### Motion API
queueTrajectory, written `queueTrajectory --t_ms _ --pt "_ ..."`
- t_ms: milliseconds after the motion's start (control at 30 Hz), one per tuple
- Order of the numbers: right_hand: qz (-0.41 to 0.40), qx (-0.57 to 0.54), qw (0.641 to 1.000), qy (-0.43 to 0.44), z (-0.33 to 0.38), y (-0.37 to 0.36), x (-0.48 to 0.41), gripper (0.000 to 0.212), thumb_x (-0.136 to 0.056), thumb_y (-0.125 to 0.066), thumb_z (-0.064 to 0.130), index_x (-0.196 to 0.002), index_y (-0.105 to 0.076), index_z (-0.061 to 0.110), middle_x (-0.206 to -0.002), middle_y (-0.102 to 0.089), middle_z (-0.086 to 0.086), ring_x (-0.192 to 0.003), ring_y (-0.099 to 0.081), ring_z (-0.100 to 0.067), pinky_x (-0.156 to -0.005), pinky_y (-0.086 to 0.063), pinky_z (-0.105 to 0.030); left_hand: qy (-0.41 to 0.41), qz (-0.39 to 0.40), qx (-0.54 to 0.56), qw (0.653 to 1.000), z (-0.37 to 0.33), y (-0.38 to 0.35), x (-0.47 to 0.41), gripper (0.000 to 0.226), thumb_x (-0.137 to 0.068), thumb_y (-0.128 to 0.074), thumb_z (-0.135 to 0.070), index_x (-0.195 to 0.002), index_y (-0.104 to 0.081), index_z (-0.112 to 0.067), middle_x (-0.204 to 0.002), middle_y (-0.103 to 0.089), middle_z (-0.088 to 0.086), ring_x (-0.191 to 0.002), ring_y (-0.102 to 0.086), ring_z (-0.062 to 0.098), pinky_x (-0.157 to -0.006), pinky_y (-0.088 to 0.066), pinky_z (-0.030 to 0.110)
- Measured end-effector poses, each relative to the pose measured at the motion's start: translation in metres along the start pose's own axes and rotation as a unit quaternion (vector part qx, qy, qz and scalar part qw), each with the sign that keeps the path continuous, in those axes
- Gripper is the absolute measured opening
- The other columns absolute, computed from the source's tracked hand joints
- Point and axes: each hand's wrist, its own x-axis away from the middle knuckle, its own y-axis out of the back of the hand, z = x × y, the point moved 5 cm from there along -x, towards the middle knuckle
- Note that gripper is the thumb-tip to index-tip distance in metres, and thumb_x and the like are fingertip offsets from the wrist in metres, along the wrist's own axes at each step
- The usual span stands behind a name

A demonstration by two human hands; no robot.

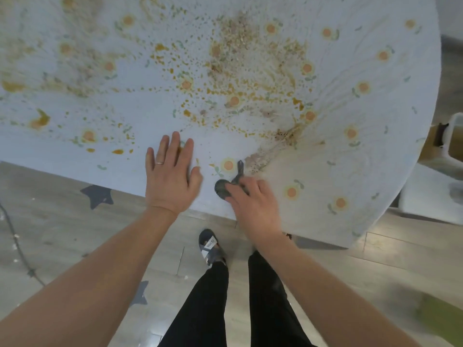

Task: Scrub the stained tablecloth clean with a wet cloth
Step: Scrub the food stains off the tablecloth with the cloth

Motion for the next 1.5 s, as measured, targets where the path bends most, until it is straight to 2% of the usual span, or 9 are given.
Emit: queueTrajectory --t_ms 100,367,567,667,833,967,1267,1400,1500 --pt "0.016 0.009 1.0 0.025 -0.033 0.017 -0.035 0.019 -0.091 -0.069 0.03 -0.106 -0.073 0.019 -0.104 -0.06 -0.006 -0.092 -0.059 -0.029 -0.062 -0.053 -0.037 0.0 -0.002 0.007 1.0 0.002 0.0 0.001 0.064 -0.099 -0.035 -0.043 -0.158 -0.037 -0.019 -0.169 -0.024 0.011 -0.158 -0.017 0.032 -0.125 -0.011 0.059" --pt "-0.102 0.082 0.935 -0.329 -0.124 0.051 -0.04 0.026 -0.099 -0.051 0.04 -0.111 -0.065 0.022 -0.119 -0.049 -0.005 -0.101 -0.056 -0.029 -0.069 -0.041 -0.032 -0.004 -0.021 0.009 1.0 0.001 0.001 0.001 0.062 -0.1 -0.037 -0.042 -0.157 -0.04 -0.017 -0.168 -0.027 0.013 -0.157 -0.019 0.033 -0.125 -0.013 0.06" --pt "0.009 -0.018 0.999 -0.041 0.024 -0.007 0.026 0.02 -0.091 -0.064 0.032 -0.095 -0.075 0.015 -0.101 -0.061 -0.009 -0.084 -0.058 -0.027 -0.063 -0.052 -0.036 -0.007 -0.023 0.022 0.999 0.001 0.002 0.001 0.061 -0.1 -0.037 -0.039 -0.156 -0.04 -0.016 -0.168 -0.028 0.015 -0.156 -0.02 0.034 -0.125 -0.012 0.061" --pt "0.061 -0.013 0.998 0.017 0.008 0.005 0.022 0.013 -0.086 -0.076 0.028 -0.094 -0.075 0.018 -0.102 -0.061 -0.005 -0.084 -0.06 -0.024 -0.061 -0.055 -0.036 -0.009 -0.015 0.022 1.0 -0.001 0.003 0.002 0.06 -0.1 -0.033 -0.038 -0.156 -0.04 -0.016 -0.167 -0.029 0.015 -0.156 -0.021 0.035 -0.125 -0.013 0.061" --pt "-0.025 0.078 0.957 -0.278 -0.124 0.067 0.009 0.021 -0.098 -0.058 0.035 -0.109 -0.067 0.019 -0.12 -0.05 -0.005 -0.096 -0.059 -0.029 -0.073 -0.044 -0.032 -0.008 -0.019 0.018 1.0 -0.001 0.008 0.001 0.06 -0.101 -0.03 -0.037 -0.155 -0.041 -0.016 -0.167 -0.03 0.015 -0.156 -0.023 0.034 -0.125 -0.014 0.06" --pt "-0.069 0.098 0.93 -0.347 -0.099 0.052 0.034 0.02 -0.1 -0.055 0.032 -0.101 -0.062 0.013 -0.116 -0.05 -0.01 -0.08 -0.058 -0.033 -0.062 -0.038 -0.032 -0.006 -0.023 0.018 1.0 -0.001 0.007 0.003 0.059 -0.1 -0.032 -0.034 -0.155 -0.043 -0.016 -0.166 -0.032 0.014 -0.155 -0.024 0.034 -0.125 -0.014 0.059" --pt "-0.019 -0.001 1.0 0.011 0.056 -0.027 -0.03 0.012 -0.091 -0.067 0.026 -0.082 -0.068 0.019 -0.09 -0.061 -0.001 -0.07 -0.054 -0.018 -0.045 -0.046 -0.032 -0.004 -0.005 0.015 1.0 0.003 0.002 0.003 0.058 -0.102 -0.03 -0.034 -0.157 -0.037 -0.018 -0.169 -0.024 0.012 -0.157 -0.018 0.033 -0.126 -0.011 0.058" --pt "-0.028 0.038 0.996 -0.076 -0.045 0.017 -0.02 0.019 -0.096 -0.062 0.033 -0.097 -0.071 0.017 -0.103 -0.06 -0.003 -0.074 -0.058 -0.019 -0.052 -0.045 -0.028 -0.001 -0.037 0.018 0.999 0.001 0.006 0.003 0.058 -0.1 -0.032 -0.033 -0.155 -0.043 -0.016 -0.167 -0.03 0.013 -0.155 -0.024 0.034 -0.125 -0.014 0.058" --pt "-0.099 0.064 0.941 -0.318 -0.13 0.062 -0.004 0.02 -0.099 -0.056 0.033 -0.101 -0.062 0.015 -0.113 -0.052 -0.006 -0.077 -0.058 -0.027 -0.058 -0.037 -0.029 -0.01 -0.045 0.017 0.999 0.001 0.006 0.003 0.057 -0.1 -0.034 -0.031 -0.154 -0.044 -0.015 -0.166 -0.032 0.013 -0.155 -0.025 0.034 -0.125 -0.015 0.058"
